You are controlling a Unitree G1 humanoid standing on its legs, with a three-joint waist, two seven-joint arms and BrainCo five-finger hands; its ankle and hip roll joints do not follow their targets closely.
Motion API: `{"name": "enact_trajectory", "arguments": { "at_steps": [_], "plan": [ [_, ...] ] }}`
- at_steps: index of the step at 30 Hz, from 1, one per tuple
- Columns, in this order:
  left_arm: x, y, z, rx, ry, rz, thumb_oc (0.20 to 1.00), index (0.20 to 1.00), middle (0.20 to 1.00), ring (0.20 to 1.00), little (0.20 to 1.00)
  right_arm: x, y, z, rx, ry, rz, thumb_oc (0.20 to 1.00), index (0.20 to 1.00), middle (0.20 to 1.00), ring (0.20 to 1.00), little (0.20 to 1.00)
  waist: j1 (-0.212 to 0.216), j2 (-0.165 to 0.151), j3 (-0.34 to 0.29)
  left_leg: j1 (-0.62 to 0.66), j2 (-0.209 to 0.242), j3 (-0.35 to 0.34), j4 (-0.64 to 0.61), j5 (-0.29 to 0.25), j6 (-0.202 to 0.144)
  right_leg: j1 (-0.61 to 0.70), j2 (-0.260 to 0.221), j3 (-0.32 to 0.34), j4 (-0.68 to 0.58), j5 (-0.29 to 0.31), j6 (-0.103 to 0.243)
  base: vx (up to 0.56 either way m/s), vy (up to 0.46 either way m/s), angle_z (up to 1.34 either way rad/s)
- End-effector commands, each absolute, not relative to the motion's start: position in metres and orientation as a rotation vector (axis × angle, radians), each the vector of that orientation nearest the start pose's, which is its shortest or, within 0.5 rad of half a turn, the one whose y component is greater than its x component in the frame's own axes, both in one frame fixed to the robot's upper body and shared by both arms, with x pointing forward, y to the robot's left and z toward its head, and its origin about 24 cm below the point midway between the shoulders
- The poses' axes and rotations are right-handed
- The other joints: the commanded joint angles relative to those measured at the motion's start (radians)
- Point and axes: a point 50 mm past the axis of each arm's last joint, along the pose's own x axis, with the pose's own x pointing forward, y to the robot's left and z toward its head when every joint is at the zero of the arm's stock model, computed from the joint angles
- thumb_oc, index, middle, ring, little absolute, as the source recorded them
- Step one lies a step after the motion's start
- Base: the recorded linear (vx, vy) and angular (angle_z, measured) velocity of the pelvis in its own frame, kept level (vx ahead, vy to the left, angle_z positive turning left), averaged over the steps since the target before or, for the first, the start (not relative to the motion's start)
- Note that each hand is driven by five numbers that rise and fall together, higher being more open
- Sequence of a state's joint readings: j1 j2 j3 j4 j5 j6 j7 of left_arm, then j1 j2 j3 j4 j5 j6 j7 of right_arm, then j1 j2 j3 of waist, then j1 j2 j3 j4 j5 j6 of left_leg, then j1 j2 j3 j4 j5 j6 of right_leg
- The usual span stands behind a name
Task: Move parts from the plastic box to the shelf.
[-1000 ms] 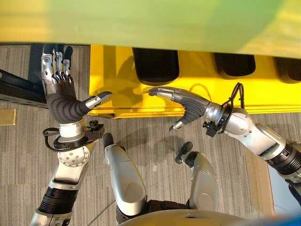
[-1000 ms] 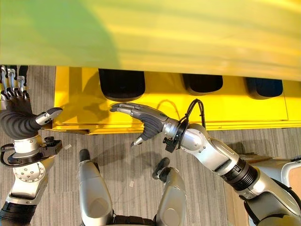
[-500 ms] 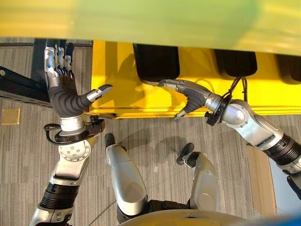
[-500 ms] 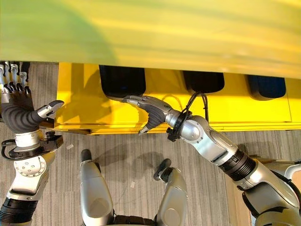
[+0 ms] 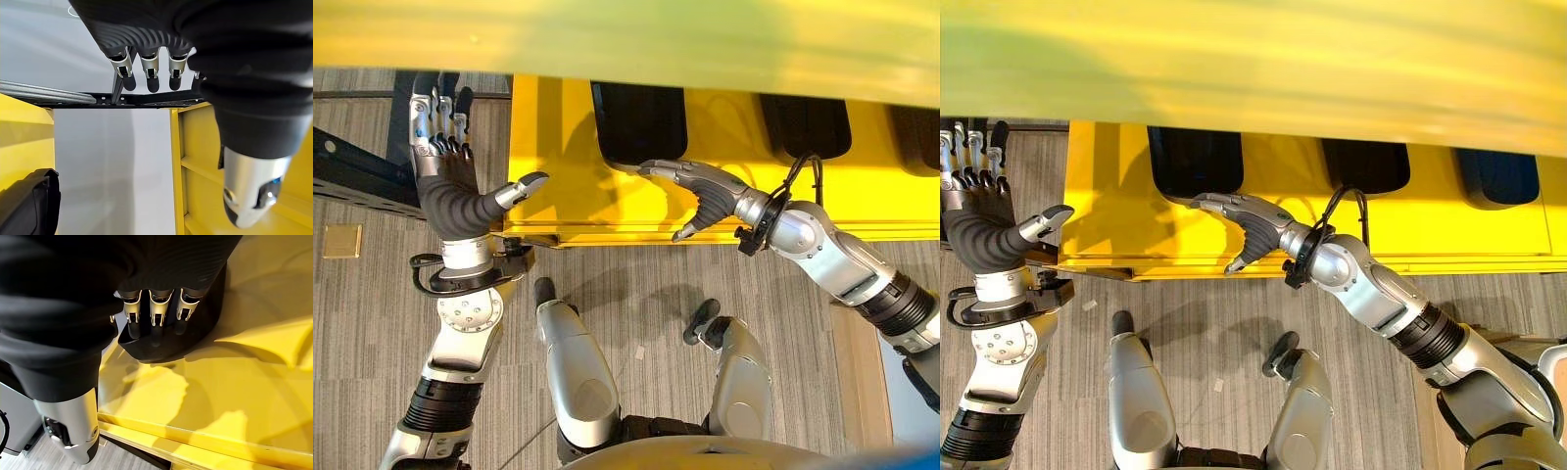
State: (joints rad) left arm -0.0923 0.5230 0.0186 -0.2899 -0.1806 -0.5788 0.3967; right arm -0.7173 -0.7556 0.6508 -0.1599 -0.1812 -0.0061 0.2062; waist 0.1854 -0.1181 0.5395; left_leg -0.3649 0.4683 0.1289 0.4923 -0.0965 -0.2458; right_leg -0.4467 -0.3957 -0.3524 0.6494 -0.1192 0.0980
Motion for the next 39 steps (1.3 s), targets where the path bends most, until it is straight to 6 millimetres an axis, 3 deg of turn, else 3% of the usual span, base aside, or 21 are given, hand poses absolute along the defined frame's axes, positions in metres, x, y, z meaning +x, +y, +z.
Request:
{"name": "enact_trajectory", "arguments": {
  "at_steps": [1, 12, 14, 26, 39],
  "plan": [
    [0.209, 0.226, 0.21, 0.068, -1.046, 0.218, 1.0, 1.0, 1.0, 1.0, 1.0, 0.302, -0.079, 0.207, -1.101, -0.642, 0.684, 1.0, 1.0, 1.0, 1.0, 1.0, 0.055, 0.004, -0.045, -0.076, -0.045, 0.005, 0.016, 0.052, 0.065, 0.092, -0.039, 0.027, 0.038, -0.064, 0.069, 0.0, 0.0, 0.0],
    [0.213, 0.225, 0.21, 0.056, -1.033, 0.215, 1.0, 1.0, 1.0, 1.0, 1.0, 0.308, -0.08, 0.211, -1.082, -0.653, 0.638, 1.0, 1.0, 1.0, 1.0, 1.0, 0.055, 0.012, -0.048, -0.077, -0.058, 0.0, 0.021, 0.045, 0.074, 0.08, -0.038, 0.041, 0.047, -0.061, 0.07, 0.0, 0.006, 0.0],
    [0.232, 0.222, 0.204, 0.062, -1.008, 0.258, 1.0, 1.0, 1.0, 1.0, 1.0, 0.307, -0.074, 0.211, -1.085, -0.651, 0.675, 1.0, 1.0, 1.0, 1.0, 1.0, 0.025, 0.007, -0.067, -0.094, -0.042, -0.004, 0.045, 0.04, 0.069, 0.047, -0.042, 0.067, 0.077, -0.064, 0.066, 0.01, 0.07, 0.02],
    [0.25, 0.207, 0.2, 0.064, -0.99, 0.279, 1.0, 1.0, 1.0, 1.0, 1.0, 0.314, -0.064, 0.204, -1.069, -0.66, 0.669, 1.0, 1.0, 1.0, 1.0, 1.0, 0.002, 0.011, -0.078, -0.083, -0.035, -0.002, 0.047, 0.039, 0.065, 0.046, -0.042, 0.082, 0.083, -0.065, 0.068, 0.0, 0.0, 0.0],
    [0.253, 0.199, 0.201, 0.049, -1.008, 0.278, 1.0, 1.0, 1.0, 1.0, 1.0, 0.316, -0.058, 0.2, -1.065, -0.645, 0.667, 1.0, 1.0, 1.0, 1.0, 1.0, -0.01, 0.018, -0.082, -0.072, -0.033, 0.001, 0.047, 0.036, 0.063, 0.04, -0.046, 0.095, 0.09, -0.067, 0.066, 0.0, 0.0, 0.0]
  ]
}}
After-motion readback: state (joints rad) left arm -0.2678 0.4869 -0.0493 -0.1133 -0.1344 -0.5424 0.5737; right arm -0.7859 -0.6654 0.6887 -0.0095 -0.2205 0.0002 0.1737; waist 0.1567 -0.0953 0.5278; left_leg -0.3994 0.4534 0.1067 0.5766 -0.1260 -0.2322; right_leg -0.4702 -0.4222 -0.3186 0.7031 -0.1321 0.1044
